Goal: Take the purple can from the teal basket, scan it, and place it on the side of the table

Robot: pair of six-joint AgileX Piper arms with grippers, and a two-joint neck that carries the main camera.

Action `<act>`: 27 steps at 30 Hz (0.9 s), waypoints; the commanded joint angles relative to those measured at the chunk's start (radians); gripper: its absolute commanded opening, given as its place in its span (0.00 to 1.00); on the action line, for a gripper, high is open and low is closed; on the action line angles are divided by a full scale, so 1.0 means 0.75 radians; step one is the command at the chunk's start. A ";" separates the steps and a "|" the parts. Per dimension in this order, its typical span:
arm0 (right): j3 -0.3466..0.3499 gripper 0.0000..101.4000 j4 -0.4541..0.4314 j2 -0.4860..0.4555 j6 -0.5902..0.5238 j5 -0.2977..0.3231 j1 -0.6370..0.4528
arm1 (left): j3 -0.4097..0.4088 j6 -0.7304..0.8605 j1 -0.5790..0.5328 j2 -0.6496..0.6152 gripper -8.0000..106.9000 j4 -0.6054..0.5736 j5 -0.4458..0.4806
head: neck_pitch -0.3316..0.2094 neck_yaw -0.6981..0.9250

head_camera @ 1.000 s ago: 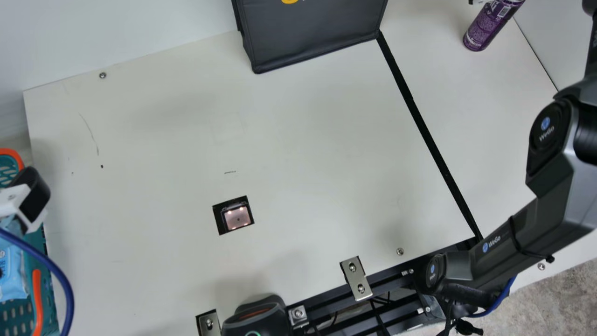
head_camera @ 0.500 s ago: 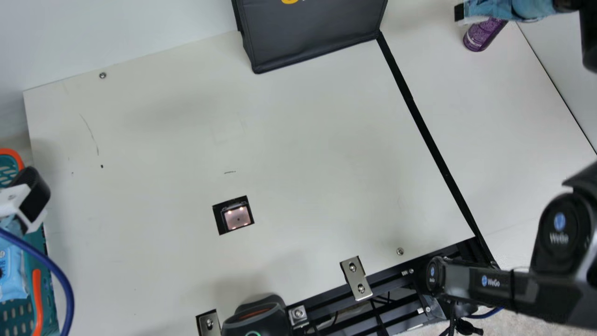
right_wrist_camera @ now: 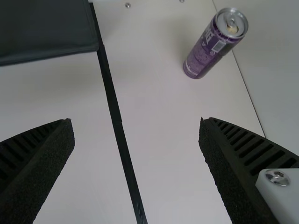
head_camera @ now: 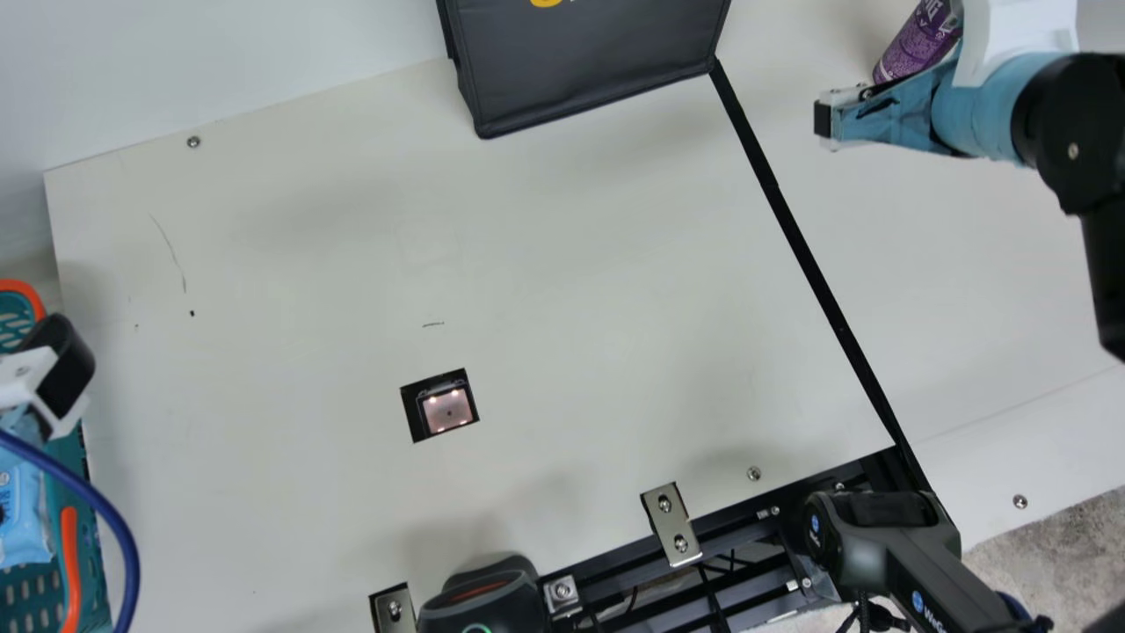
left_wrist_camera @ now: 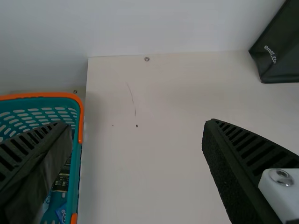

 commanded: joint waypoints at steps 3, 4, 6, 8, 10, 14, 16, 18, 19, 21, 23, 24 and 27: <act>0.004 0.94 0.021 -0.088 0.016 0.068 0.080 | -0.009 0.024 0.056 -0.100 0.85 -0.012 0.111 | -0.039 0.150; 0.005 0.94 0.025 -0.112 0.021 0.079 0.099 | -0.011 0.030 0.068 -0.122 0.85 -0.015 0.134 | -0.039 0.181; 0.006 0.94 0.033 -0.158 0.031 0.102 0.136 | -0.016 0.041 0.093 -0.164 0.85 -0.020 0.181 | -0.039 0.244; 0.008 0.94 0.042 -0.205 0.041 0.125 0.174 | -0.020 0.052 0.118 -0.207 0.85 -0.024 0.227 | -0.039 0.306; 0.010 0.94 0.050 -0.252 0.051 0.148 0.212 | -0.025 0.064 0.143 -0.250 0.85 -0.029 0.274 | -0.039 0.368; 0.014 0.94 0.067 -0.345 0.071 0.193 0.287 | -0.030 0.075 0.164 -0.280 0.85 -0.034 0.300 | -0.039 0.460; 0.015 0.94 0.076 -0.391 0.080 0.216 0.325 | -0.030 0.075 0.168 -0.299 0.85 -0.034 0.323 | -0.039 0.460; 0.017 0.94 0.084 -0.438 0.090 0.239 0.363 | -0.030 0.075 0.168 -0.298 0.85 -0.034 0.322 | -0.039 0.460; 0.018 0.94 0.088 -0.461 0.095 0.250 0.381 | -0.030 0.075 0.168 -0.298 0.85 -0.034 0.325 | -0.039 0.460; 0.020 0.94 0.097 -0.508 0.105 0.273 0.419 | -0.030 0.075 0.168 -0.298 0.85 -0.034 0.322 | -0.039 0.460; 0.021 0.94 0.103 -0.545 0.113 0.291 0.449 | -0.030 0.075 0.168 -0.298 0.85 -0.034 0.321 | -0.039 0.460; 0.020 0.94 0.105 -0.517 0.113 0.292 0.430 | -0.030 0.075 0.168 -0.298 0.85 -0.034 0.325 | -0.039 0.460; 0.020 0.94 0.113 -0.550 0.113 0.305 0.451 | -0.030 0.075 0.168 -0.298 0.85 -0.034 0.324 | -0.039 0.460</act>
